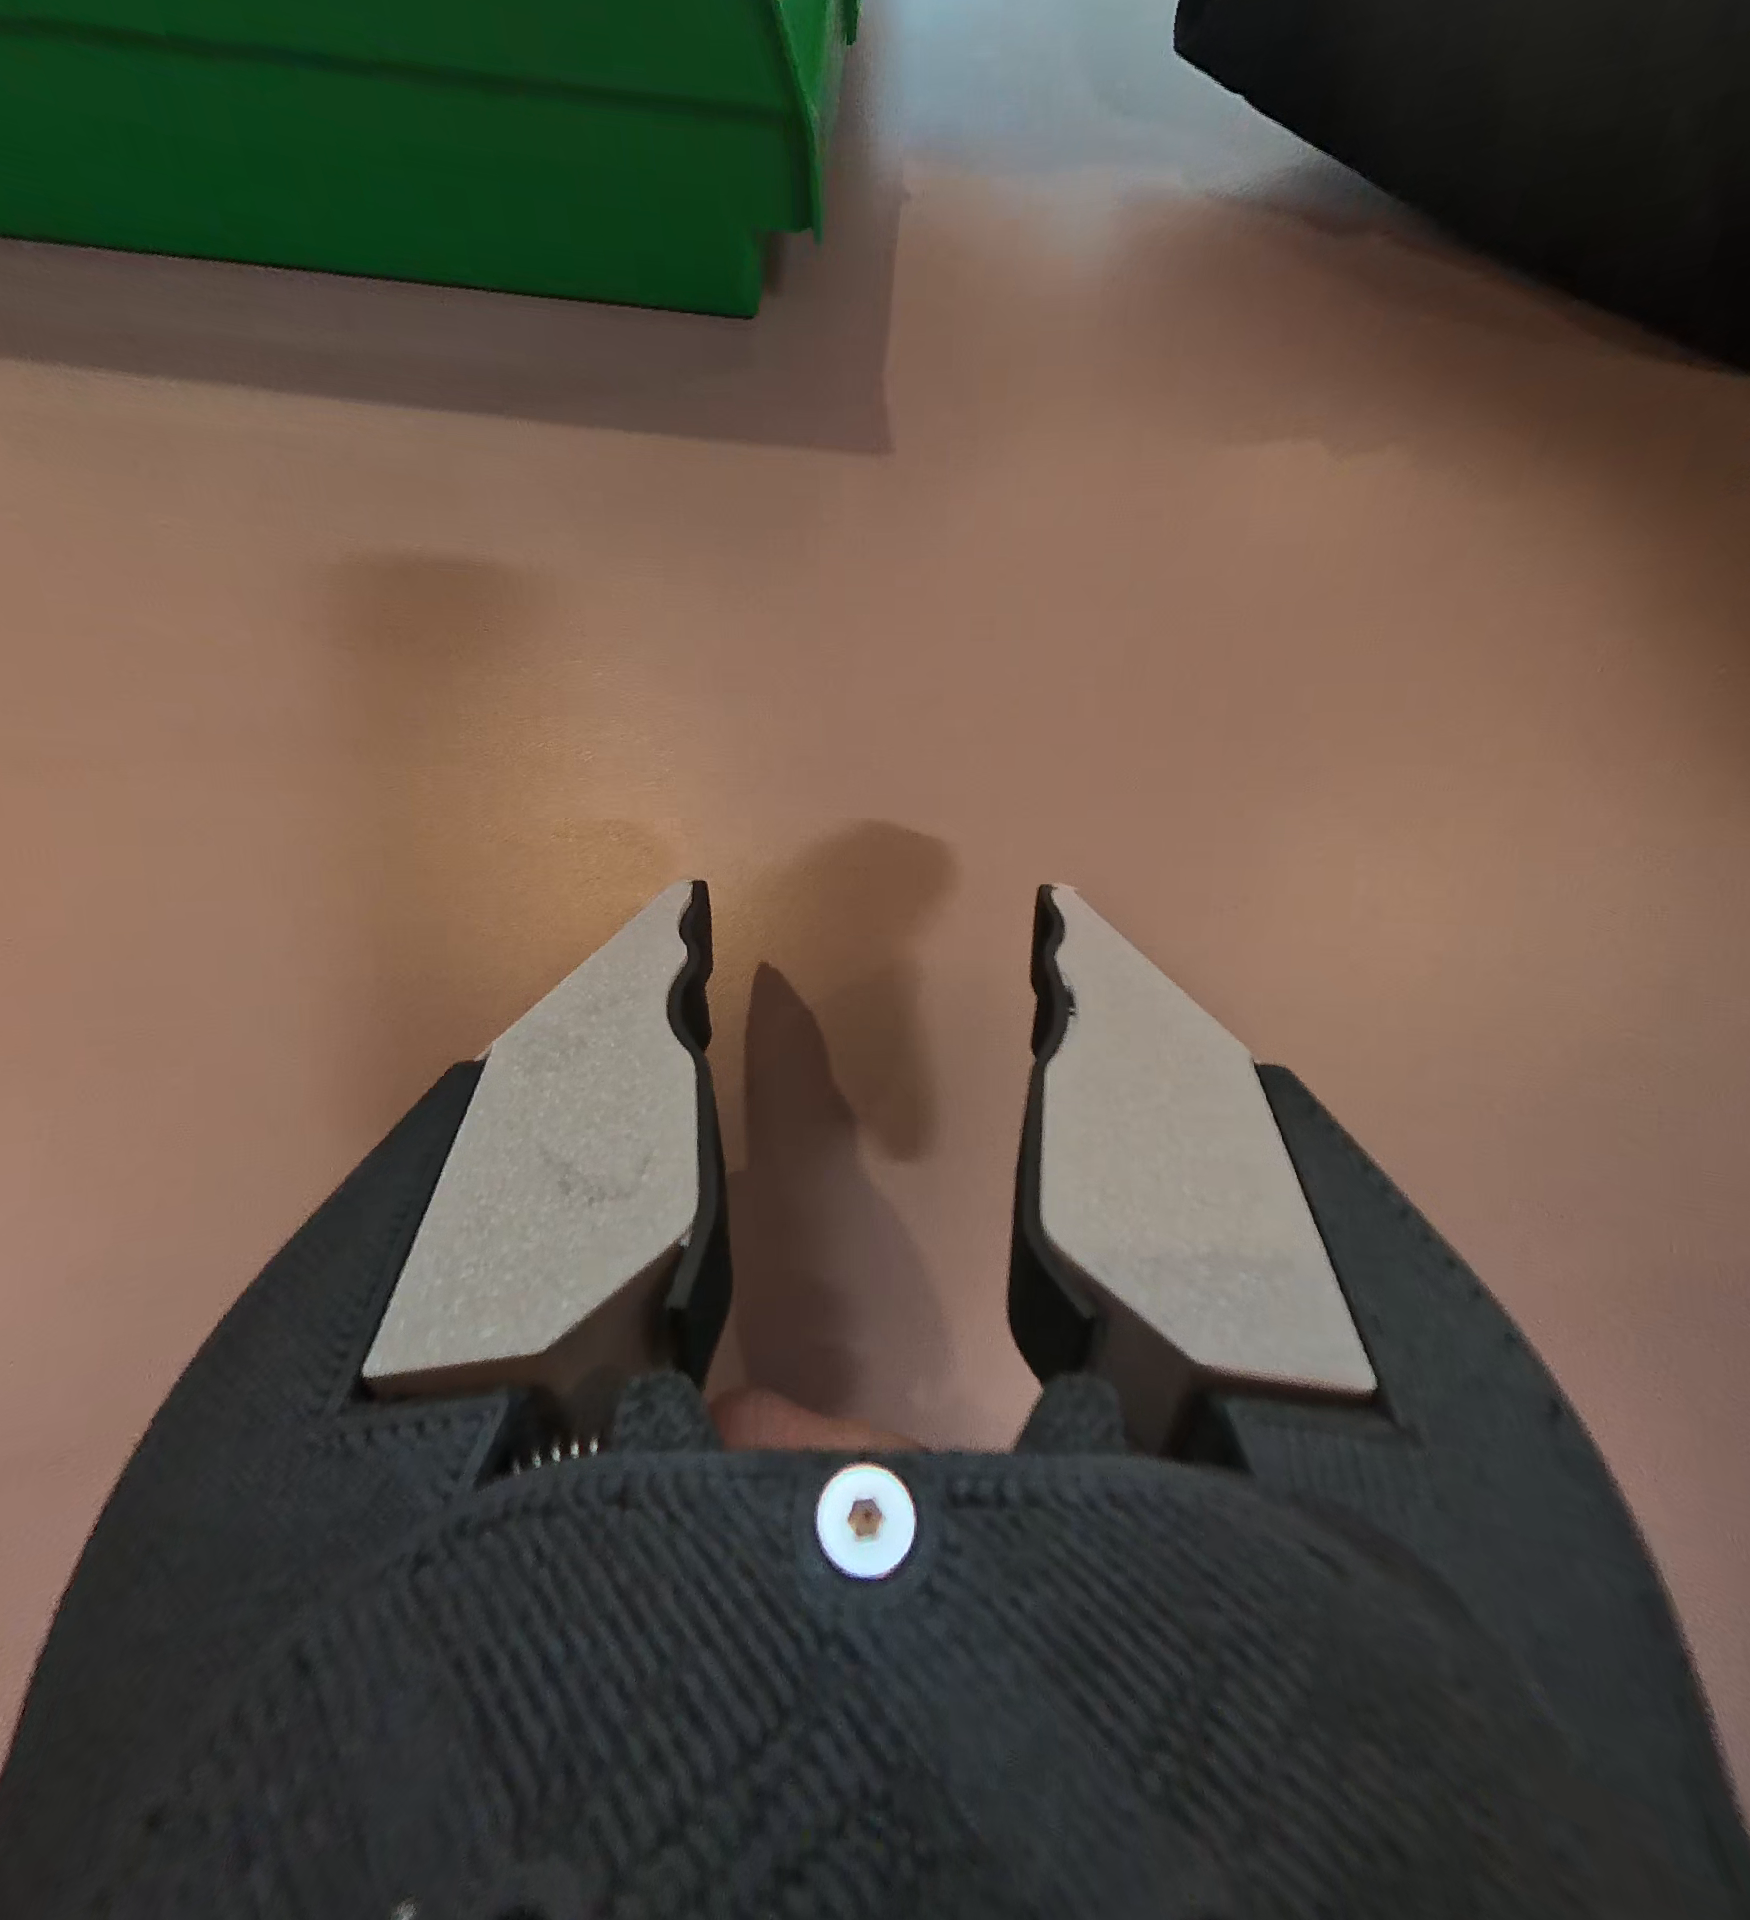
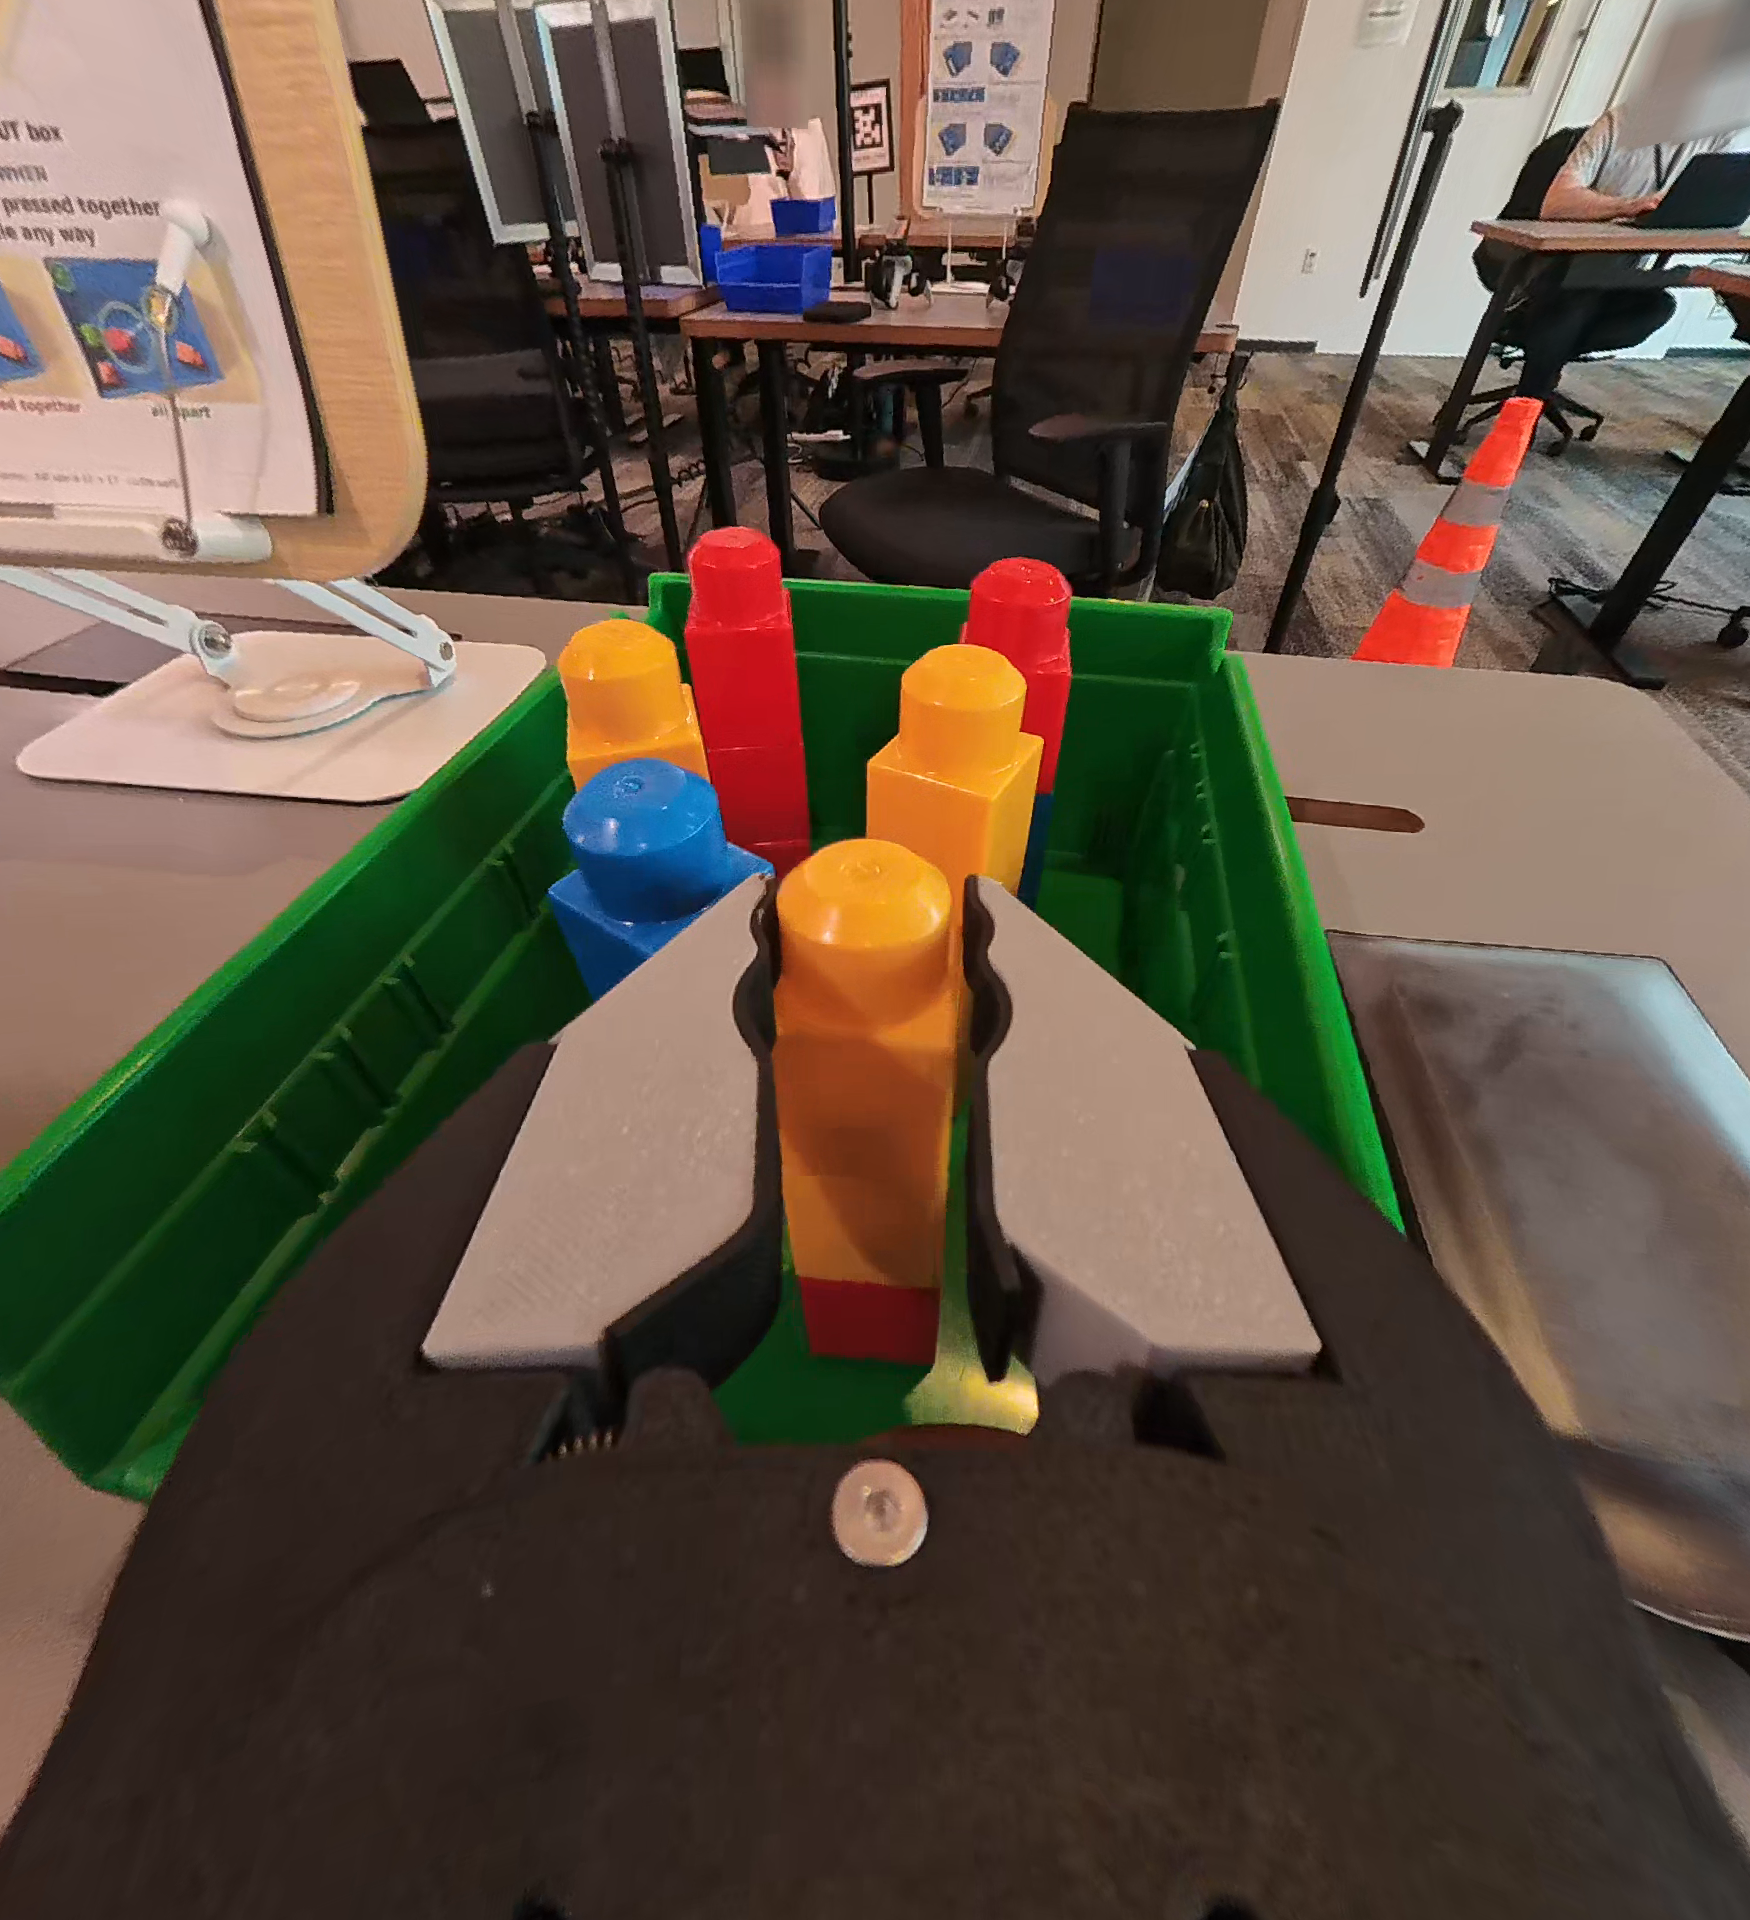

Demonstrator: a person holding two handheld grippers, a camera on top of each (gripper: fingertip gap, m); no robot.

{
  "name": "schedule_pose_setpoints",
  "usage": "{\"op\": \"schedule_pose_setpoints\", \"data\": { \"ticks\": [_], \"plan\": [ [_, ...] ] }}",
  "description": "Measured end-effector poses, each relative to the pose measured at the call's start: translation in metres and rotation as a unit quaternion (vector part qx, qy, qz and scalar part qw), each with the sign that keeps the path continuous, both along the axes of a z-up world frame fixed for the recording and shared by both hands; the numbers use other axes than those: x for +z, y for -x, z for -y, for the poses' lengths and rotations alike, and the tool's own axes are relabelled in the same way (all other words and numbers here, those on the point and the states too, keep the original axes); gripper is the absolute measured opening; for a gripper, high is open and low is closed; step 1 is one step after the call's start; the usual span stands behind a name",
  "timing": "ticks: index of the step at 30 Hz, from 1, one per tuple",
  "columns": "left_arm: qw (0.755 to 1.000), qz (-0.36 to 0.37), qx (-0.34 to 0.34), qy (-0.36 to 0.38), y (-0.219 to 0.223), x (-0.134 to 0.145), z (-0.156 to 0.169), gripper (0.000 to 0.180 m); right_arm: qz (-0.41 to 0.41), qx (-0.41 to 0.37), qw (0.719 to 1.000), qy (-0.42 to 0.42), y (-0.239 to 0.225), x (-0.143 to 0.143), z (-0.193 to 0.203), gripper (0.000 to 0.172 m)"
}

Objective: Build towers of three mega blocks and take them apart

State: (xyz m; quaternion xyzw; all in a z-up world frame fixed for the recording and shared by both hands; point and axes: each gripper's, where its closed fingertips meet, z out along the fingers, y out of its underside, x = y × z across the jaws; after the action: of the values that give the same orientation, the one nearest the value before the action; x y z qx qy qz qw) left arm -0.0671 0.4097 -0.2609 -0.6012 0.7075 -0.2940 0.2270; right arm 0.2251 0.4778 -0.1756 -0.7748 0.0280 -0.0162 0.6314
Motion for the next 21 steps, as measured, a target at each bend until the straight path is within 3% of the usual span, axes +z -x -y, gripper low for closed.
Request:
{"op": "schedule_pose_setpoints", "data": {
  "ticks": [6,13,17,21],
  "plan": [
    [1.0,0.003,0.001,0.001,0.001,0.003,-0.001,0.06,0.037,0.004,0.999,0.032,0.004,-0.001,0.007,0.036],
    [1.0,0.002,0.0,0.002,0.001,0.003,0.0,0.06,0.024,0.012,0.998,0.063,0.002,-0.005,0.015,0.037],
    [1.0,-0.001,-0.001,0.003,0.002,0.002,0.0,0.06,0.016,0.007,0.995,0.099,0.0,-0.019,0.015,0.048],
    [1.0,-0.001,-0.002,0.005,0.002,0.002,0.0,0.06,0.024,0.001,0.991,0.133,0.0,-0.03,0.017,0.036]
  ]
}}
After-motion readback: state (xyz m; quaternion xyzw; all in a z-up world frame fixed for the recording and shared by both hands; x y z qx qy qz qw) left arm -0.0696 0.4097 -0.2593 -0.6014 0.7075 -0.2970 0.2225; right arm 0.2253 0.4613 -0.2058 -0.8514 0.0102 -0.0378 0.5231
